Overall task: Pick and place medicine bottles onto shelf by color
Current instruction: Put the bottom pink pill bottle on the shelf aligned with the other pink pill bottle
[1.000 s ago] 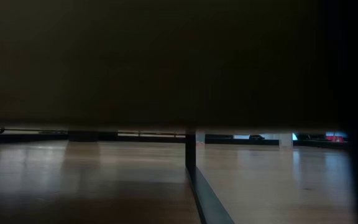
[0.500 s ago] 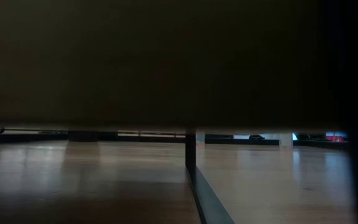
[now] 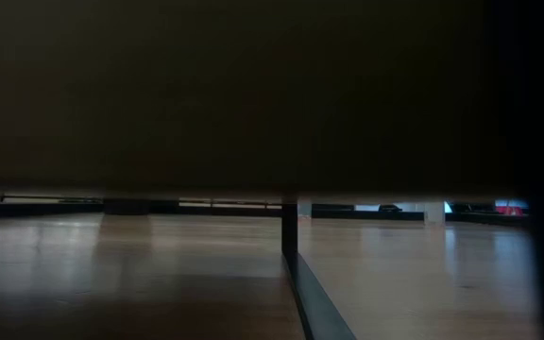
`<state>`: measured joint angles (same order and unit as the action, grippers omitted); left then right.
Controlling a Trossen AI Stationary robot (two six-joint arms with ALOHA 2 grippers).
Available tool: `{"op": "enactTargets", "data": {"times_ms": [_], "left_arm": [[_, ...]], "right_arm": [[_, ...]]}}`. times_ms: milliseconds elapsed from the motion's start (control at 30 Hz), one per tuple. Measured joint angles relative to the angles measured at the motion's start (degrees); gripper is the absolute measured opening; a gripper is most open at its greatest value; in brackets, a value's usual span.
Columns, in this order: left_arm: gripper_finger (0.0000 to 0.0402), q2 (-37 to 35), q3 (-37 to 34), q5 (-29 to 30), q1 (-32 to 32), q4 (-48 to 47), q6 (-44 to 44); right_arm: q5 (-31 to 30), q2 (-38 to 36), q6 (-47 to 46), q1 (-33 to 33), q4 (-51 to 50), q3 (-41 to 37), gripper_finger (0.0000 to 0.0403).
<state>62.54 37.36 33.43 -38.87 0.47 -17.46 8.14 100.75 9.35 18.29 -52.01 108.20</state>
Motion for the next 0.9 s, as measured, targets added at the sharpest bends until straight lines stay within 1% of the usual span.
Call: {"op": "enactTargets", "data": {"times_ms": [133,200,300,533,733,867,900], "left_arm": [[0.0218,-1.3,0.0,-6.97,6.27,-2.69,0.03],[0.0218,-1.76,0.0,-8.13,8.17,-3.77,0.01],[0.0218,-1.92,0.0,-8.4,9.64,-5.51,-0.37],[0.0218,-1.92,0.0,-8.53,9.09,-7.79,-4.45],[0.0218,-1.92,0.0,-8.5,7.34,-7.76,-4.49],[0.0218,-1.92,0.0,-8.51,6.52,-7.76,-4.48],[0.0218,-1.92,0.0,-8.51,6.36,-7.79,-4.49]], "right_arm": [[-0.02,0.0,-0.24,-0.01,0.47,0.0,0.021],[0.0,0.0,-0.09,-0.01,0.49,0.0,0.021],[0.0,0.0,-0.13,-0.01,1.19,0.0,0.021],[0.0,0.0,-0.16,-0.01,4.08,0.0,0.021],[-0.05,0.04,-0.32,-0.01,5.79,0.0,0.021],[-0.19,0.04,-5.52,-0.01,5.95,0.0,0.021],[-1.05,0.04,-6.21,-0.01,5.32,0.0,0.021]]}}
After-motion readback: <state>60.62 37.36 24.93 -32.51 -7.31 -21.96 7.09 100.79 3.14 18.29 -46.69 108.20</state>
